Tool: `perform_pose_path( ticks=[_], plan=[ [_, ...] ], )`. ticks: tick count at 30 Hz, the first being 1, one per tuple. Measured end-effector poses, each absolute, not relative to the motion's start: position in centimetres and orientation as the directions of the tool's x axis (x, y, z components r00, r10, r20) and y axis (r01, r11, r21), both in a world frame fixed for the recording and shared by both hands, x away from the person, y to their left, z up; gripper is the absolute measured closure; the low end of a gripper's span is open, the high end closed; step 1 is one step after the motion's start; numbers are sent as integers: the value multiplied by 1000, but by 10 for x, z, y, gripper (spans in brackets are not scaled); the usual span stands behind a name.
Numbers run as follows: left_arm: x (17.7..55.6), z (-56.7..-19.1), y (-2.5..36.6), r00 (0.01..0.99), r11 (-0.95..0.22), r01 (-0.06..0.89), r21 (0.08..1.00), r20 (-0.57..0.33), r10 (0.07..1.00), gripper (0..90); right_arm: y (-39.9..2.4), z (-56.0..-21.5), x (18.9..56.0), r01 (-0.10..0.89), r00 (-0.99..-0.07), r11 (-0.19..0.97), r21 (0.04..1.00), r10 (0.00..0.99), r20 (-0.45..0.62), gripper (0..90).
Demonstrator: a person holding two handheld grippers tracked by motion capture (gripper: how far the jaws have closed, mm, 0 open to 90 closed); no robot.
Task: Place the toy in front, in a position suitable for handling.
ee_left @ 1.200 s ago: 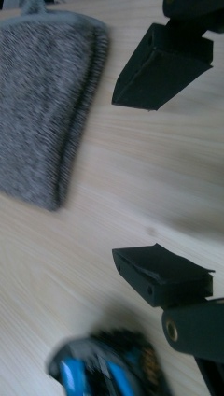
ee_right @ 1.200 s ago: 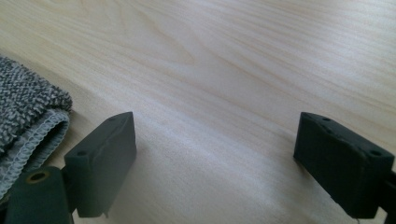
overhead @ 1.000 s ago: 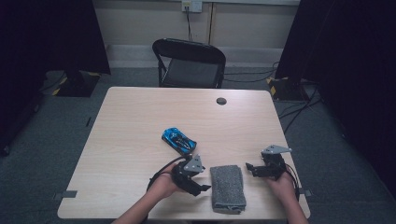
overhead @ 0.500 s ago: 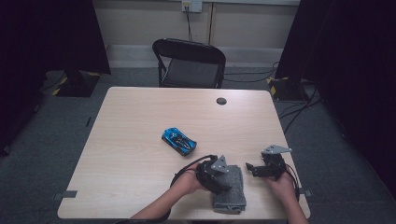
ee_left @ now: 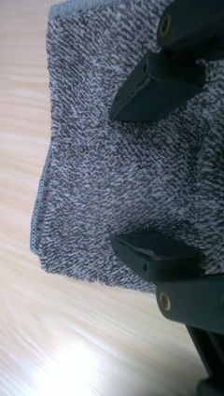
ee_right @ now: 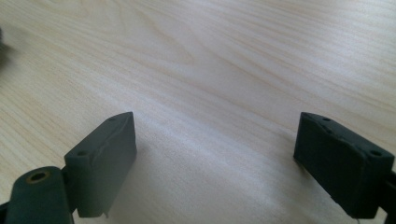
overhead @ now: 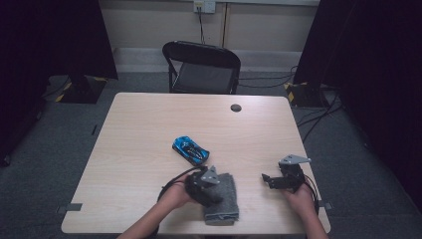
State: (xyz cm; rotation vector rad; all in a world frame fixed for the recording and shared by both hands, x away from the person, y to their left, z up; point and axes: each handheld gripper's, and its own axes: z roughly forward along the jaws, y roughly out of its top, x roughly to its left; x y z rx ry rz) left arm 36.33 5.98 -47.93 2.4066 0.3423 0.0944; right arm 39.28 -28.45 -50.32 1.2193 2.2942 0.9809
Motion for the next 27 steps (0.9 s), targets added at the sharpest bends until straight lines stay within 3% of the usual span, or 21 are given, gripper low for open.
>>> perform_pose_path(
  ticks=[7, 14, 24, 27],
  plan=[
    [366, -477, 137, 917, -714, 321, 622, -18, 397, 317, -285, -503, 393, 582, -545, 376, 721, 838, 2, 127],
    [365, -477, 187, 862, -671, 410, 618, -23, 506, 309, -283, -503, 392, 587, -532, 368, 721, 847, 1, 128],
    [365, -478, 201, 848, -658, 423, 622, -16, 530, 280, -263, -497, 395, 550, -597, 455, 700, 801, -51, 171],
    [365, -478, 201, 849, -660, 422, 622, -14, 529, 279, -256, -493, 399, 555, -615, 433, 710, 789, 0, 177]
  ],
)
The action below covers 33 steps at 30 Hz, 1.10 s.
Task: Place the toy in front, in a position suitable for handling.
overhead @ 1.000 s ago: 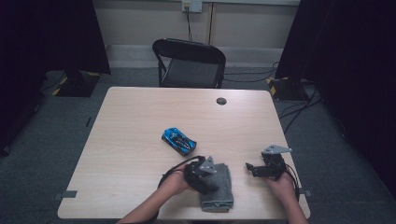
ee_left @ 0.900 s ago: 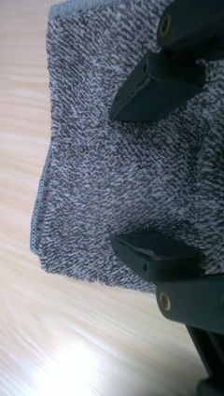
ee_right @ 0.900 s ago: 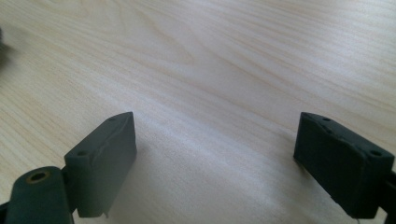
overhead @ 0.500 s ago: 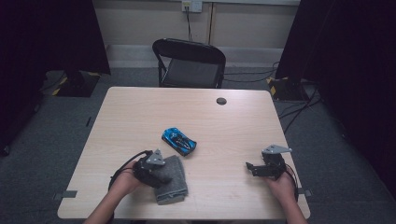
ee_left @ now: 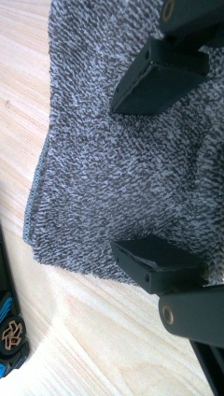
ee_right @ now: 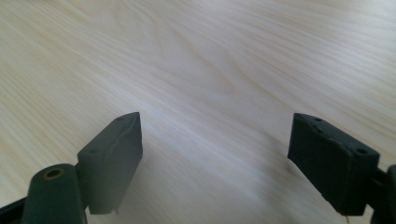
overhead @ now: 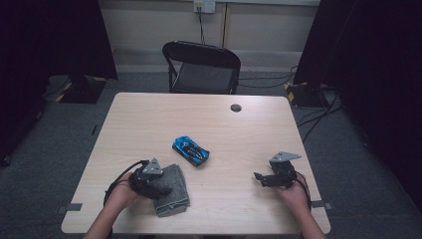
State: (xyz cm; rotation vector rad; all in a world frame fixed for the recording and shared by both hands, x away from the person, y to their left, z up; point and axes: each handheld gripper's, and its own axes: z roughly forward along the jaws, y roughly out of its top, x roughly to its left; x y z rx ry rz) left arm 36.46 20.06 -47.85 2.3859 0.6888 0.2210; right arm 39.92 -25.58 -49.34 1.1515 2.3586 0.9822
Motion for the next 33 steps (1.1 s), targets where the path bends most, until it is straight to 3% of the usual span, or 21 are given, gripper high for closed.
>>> perform_pose_path(
  ticks=[12, 21, 27, 33],
  plan=[
    [364, -480, 201, 844, -647, 427, 631, -22, 535, 274, -200, -473, 421, 535, -687, 435, 725, 723, 73, 157],
    [364, -481, 202, 843, -647, 430, 630, -25, 537, 273, -154, -470, 433, 512, -741, 500, 699, 668, 66, 154],
    [364, -481, 202, 843, -645, 432, 630, -27, 538, 271, -126, -465, 442, 522, -750, 460, 718, 648, 130, 146],
    [365, -482, 202, 845, -644, 431, 632, -32, 534, 269, -101, -464, 448, 503, -764, 483, 717, 636, 108, 145]
  ],
)
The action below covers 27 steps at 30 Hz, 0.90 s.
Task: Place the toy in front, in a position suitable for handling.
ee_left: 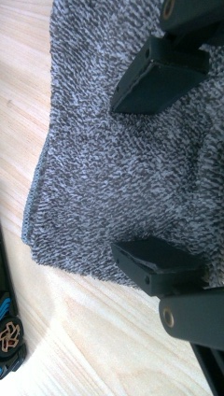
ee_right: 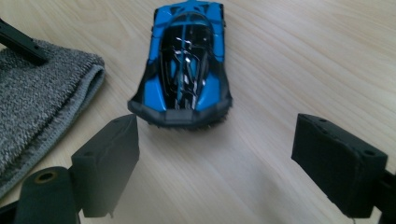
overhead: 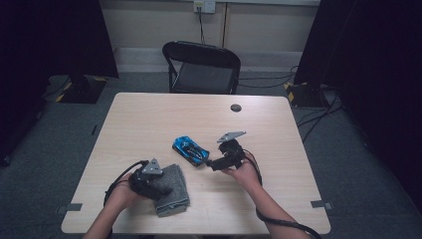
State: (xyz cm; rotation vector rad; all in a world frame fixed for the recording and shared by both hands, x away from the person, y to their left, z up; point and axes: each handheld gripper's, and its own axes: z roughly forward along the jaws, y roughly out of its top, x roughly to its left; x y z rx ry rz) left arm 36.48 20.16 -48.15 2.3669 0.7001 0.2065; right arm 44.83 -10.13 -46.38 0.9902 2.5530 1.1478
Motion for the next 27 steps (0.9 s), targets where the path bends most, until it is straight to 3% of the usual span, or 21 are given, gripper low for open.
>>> perform_pose_path(
  ticks=[27],
  plan=[
    [365, -482, 200, 843, -643, 435, 631, -34, 537, 264, -43, -488, 470, 496, -785, 538, 682, 613, 88, 146]
  ],
)
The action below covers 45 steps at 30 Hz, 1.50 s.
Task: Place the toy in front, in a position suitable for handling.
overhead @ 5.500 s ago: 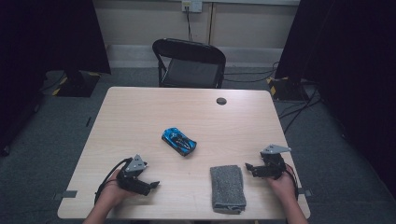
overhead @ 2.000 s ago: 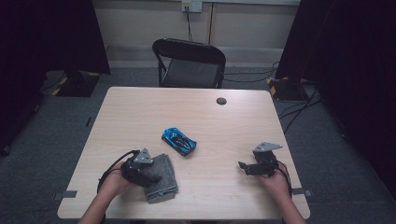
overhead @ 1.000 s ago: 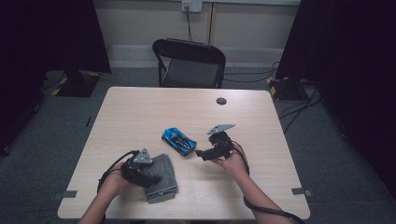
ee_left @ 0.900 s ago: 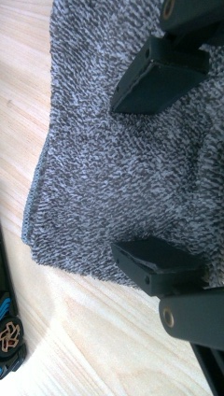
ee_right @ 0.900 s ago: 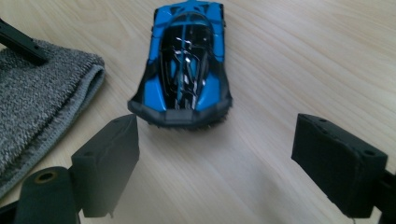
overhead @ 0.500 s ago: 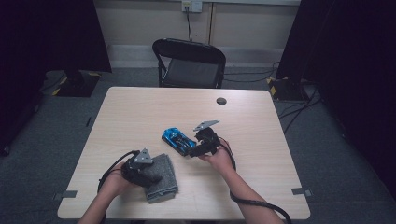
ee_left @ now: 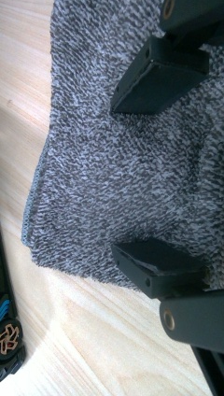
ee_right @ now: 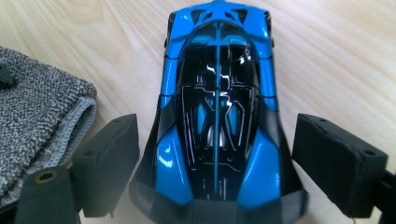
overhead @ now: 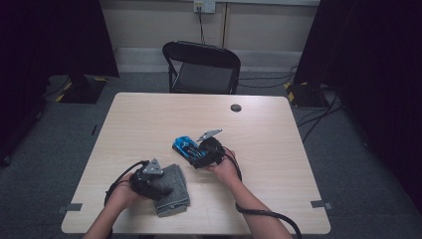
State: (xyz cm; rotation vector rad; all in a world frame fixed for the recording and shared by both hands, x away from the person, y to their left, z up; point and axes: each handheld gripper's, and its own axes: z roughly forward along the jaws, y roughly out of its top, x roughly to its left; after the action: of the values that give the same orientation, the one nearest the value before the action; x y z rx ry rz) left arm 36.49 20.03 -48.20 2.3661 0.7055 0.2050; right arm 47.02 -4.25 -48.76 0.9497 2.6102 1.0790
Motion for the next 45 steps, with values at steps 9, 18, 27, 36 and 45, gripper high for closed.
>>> perform_pose_path(
  ticks=[9, 18, 27, 36, 45],
  plan=[
    [365, -482, 201, 842, -639, 436, 634, -37, 537, 264, -41, -497, 471, 501, -778, 536, 680, 622, 83, 154],
    [365, -483, 201, 842, -639, 435, 634, -37, 538, 264, -39, -502, 463, 461, -772, 551, 695, 636, 8, 165],
    [365, -483, 201, 842, -636, 435, 637, -39, 537, 264, -40, -505, 457, 469, -740, 507, 723, 673, 8, 165],
    [365, -483, 202, 842, -635, 438, 636, -44, 537, 263, -41, -505, 455, 451, -754, 507, 735, 657, 10, 238],
    [365, -483, 202, 843, -635, 437, 637, -44, 536, 263, -38, -500, 458, 476, -751, 531, 701, 661, 9, 246]
  ],
)
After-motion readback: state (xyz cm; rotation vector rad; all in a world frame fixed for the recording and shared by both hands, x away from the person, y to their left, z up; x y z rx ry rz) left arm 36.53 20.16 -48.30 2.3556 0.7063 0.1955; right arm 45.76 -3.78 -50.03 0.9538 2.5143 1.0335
